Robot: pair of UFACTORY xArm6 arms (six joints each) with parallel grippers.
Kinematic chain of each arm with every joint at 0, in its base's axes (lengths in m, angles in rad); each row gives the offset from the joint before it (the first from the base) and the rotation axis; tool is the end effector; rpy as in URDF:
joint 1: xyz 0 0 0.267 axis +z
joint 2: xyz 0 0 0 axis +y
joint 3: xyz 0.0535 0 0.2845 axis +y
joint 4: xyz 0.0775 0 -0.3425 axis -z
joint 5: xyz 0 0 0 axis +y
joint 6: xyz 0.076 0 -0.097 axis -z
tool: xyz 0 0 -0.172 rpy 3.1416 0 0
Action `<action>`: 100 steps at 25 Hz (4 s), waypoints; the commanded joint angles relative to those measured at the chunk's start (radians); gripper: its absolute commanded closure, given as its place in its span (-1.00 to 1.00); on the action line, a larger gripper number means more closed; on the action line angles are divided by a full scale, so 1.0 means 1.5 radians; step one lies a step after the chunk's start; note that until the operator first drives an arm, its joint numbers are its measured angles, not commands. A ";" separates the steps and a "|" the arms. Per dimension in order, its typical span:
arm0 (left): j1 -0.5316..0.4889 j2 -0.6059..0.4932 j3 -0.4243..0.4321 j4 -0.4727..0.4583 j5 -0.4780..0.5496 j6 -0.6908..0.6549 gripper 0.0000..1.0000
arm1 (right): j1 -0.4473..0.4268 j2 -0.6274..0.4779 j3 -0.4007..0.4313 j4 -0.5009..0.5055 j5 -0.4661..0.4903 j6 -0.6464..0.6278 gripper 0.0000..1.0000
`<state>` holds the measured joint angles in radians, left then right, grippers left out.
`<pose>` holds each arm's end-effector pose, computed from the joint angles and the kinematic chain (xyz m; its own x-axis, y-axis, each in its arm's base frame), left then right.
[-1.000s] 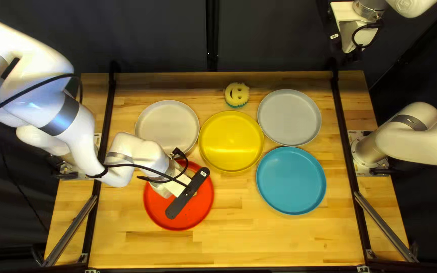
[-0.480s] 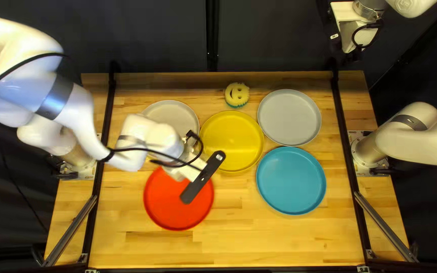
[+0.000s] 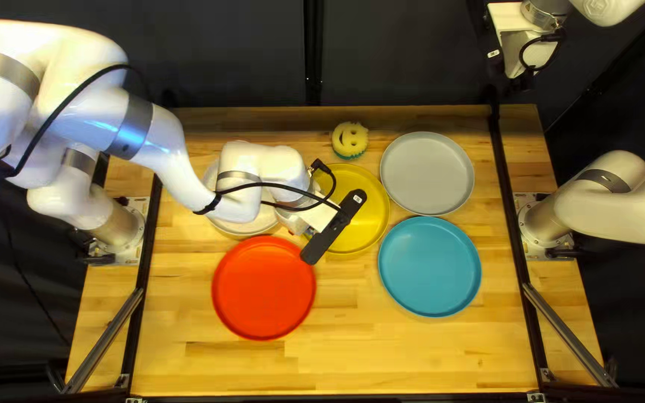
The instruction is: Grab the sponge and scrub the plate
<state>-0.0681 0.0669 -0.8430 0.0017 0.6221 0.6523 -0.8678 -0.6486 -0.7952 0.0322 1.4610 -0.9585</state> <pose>0.4829 -0.0328 0.1030 0.7413 -0.6601 0.1212 -0.6534 -0.7511 -0.0941 0.1950 -0.2172 0.2894 0.9961 0.0865 0.0162 0.0870 -0.9957 -0.0325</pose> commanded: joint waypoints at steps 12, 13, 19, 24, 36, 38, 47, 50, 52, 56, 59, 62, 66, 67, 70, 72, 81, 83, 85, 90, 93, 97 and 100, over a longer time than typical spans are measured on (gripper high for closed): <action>0.014 0.075 -0.023 0.012 -0.043 0.012 1.00 | 0.000 0.000 0.000 0.000 0.000 0.000 -1.00; 0.014 0.082 -0.028 0.012 -0.045 0.015 1.00 | 0.000 0.000 0.000 0.000 0.000 0.000 -1.00; -0.003 0.130 -0.072 0.013 -0.057 0.016 1.00 | 0.000 0.000 0.000 0.000 0.000 0.000 -1.00; 0.008 0.159 -0.084 0.001 -0.073 0.044 1.00 | 0.000 0.000 0.000 0.000 0.000 0.000 -1.00; 0.034 0.242 -0.191 -0.008 -0.059 0.091 1.00 | 0.000 0.000 0.000 0.000 0.000 0.000 -1.00; 0.035 0.253 -0.203 -0.009 -0.059 0.096 1.00 | 0.000 0.000 0.000 0.000 0.000 0.000 -1.00; 0.024 0.185 -0.121 0.002 -0.064 0.075 1.00 | 0.000 0.000 0.000 0.000 0.000 0.000 -1.00; 0.021 0.154 -0.084 0.008 -0.062 0.060 1.00 | 0.000 0.000 0.000 0.000 0.000 0.000 -1.00; 0.020 0.137 -0.063 0.009 -0.061 0.052 1.00 | 0.000 0.000 0.000 0.000 0.000 0.000 -1.00; 0.018 0.110 -0.034 0.010 -0.060 0.037 1.00 | 0.000 0.000 0.000 0.000 0.000 0.000 -1.00; 0.025 0.115 -0.027 0.000 -0.069 0.046 1.00 | 0.000 0.000 0.000 0.000 0.000 0.000 -1.00; 0.030 0.130 -0.041 -0.010 -0.071 0.057 1.00 | 0.000 0.000 0.000 0.000 0.000 0.000 -1.00; 0.034 0.166 -0.093 -0.016 -0.063 0.069 1.00 | 0.000 0.000 0.000 0.000 0.000 0.000 -1.00; 0.037 0.181 -0.119 -0.018 -0.059 0.074 1.00 | 0.000 0.000 0.000 0.000 0.000 0.000 -1.00; 0.043 0.213 -0.167 -0.022 -0.054 0.090 1.00 | 0.000 0.000 0.000 0.000 0.000 0.000 -1.00; 0.049 0.238 -0.200 -0.027 -0.050 0.104 1.00 | 0.000 0.000 0.000 0.000 0.000 0.000 -1.00; 0.055 0.235 -0.186 -0.043 -0.059 0.133 1.00 | 0.000 0.000 0.000 0.000 0.000 0.000 -1.00; 0.056 0.208 -0.147 -0.044 -0.067 0.130 1.00 | 0.000 0.000 0.000 0.000 0.000 0.000 -1.00; 0.058 0.185 -0.110 -0.048 -0.077 0.129 1.00 | 0.000 0.000 0.000 0.000 0.000 0.000 -1.00; 0.059 0.136 -0.025 -0.066 -0.103 0.124 1.00 | 0.000 0.000 0.000 0.000 0.000 0.000 -1.00; 0.058 0.126 -0.004 -0.076 -0.110 0.124 1.00 | 0.000 0.000 0.000 0.000 0.000 0.000 -1.00; 0.060 0.130 -0.016 -0.079 -0.102 0.122 1.00 | 0.000 0.000 0.000 0.000 0.000 0.000 -1.00; 0.064 0.147 -0.047 -0.077 -0.091 0.125 1.00 | 0.000 0.000 0.000 0.000 0.000 0.000 -1.00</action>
<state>0.0231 0.2680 -0.8791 -0.1161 0.4727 0.8358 -0.8678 -0.6486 -0.7952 0.0322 1.4610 -0.9585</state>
